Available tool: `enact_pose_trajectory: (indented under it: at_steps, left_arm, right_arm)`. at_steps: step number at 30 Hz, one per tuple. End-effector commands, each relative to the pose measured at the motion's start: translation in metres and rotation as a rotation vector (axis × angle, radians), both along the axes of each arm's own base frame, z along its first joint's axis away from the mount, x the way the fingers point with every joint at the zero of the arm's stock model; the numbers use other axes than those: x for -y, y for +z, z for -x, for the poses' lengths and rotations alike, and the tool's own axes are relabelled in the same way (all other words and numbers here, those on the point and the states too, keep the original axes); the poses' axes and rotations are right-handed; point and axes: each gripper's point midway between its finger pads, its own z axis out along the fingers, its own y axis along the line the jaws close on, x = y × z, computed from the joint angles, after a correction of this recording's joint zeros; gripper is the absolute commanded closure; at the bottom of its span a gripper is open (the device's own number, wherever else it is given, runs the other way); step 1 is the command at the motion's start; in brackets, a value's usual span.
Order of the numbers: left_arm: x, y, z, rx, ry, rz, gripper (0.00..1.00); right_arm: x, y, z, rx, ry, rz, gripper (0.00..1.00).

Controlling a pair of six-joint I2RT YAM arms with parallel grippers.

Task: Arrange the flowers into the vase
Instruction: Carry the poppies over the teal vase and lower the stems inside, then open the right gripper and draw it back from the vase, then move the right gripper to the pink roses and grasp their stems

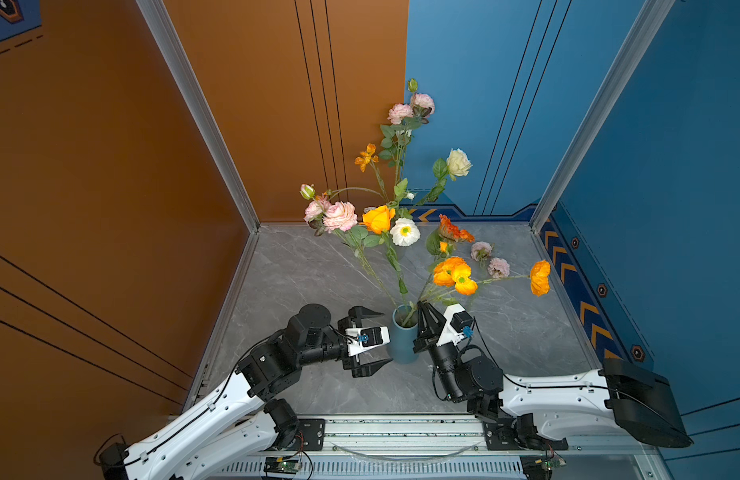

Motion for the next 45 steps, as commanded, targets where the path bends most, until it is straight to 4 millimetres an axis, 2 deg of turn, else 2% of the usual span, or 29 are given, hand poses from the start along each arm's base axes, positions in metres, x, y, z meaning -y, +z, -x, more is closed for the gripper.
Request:
enact_pose_trajectory:
  at_steps: [1, 5, 12, 18, 25, 30, 34, 37, 41, 43, 45]
  left_arm:
    - [-0.002, -0.001, 0.001, 0.0, -0.008, -0.004, 0.02]
    - [-0.002, 0.0, 0.002, 0.0, -0.01, -0.001, 0.02]
    - [-0.002, 0.0, 0.002, 0.001, -0.013, 0.0, 0.02]
    - [-0.001, 0.0, 0.003, -0.001, -0.014, 0.0, 0.02]
    - [-0.001, 0.0, 0.002, -0.002, -0.014, -0.001, 0.02]
    - [-0.002, 0.0, 0.002, 0.001, -0.012, 0.001, 0.02]
    - [-0.001, -0.002, 0.001, -0.002, -0.01, -0.005, 0.02]
    - [0.0, -0.006, 0.0, -0.012, -0.01, -0.016, 0.02]
    - [0.003, -0.006, 0.003, -0.021, -0.023, -0.014, 0.02]
    - [0.006, -0.008, 0.006, -0.029, -0.041, -0.013, 0.02]
    - [0.012, -0.01, 0.011, -0.043, -0.071, -0.014, 0.02]
  right_arm:
    - [0.003, -0.014, -0.006, -0.097, 0.002, 0.038, 0.83]
    - [0.011, -0.018, -0.009, -0.141, 0.027, 0.018, 0.78]
    - [0.014, -0.027, -0.008, -0.185, 0.07, 0.038, 0.54]
    - [0.012, -0.028, -0.005, -0.196, 0.094, 0.042, 0.4]
    - [0.016, -0.038, 0.0, -0.232, 0.1, 0.068, 0.29]
    - [0.03, -0.058, 0.009, -0.299, 0.102, 0.131, 0.28]
    - [0.058, -0.074, 0.016, -0.349, 0.07, 0.154, 0.27]
    - [0.092, -0.081, 0.018, -0.378, -0.003, 0.141, 0.26]
    - [0.153, -0.097, 0.018, -0.429, -0.184, 0.075, 0.25]
    - [0.174, -0.107, 0.015, -0.481, -0.24, 0.059, 0.26]
    - [0.184, -0.122, 0.009, -0.57, -0.269, 0.037, 0.29]
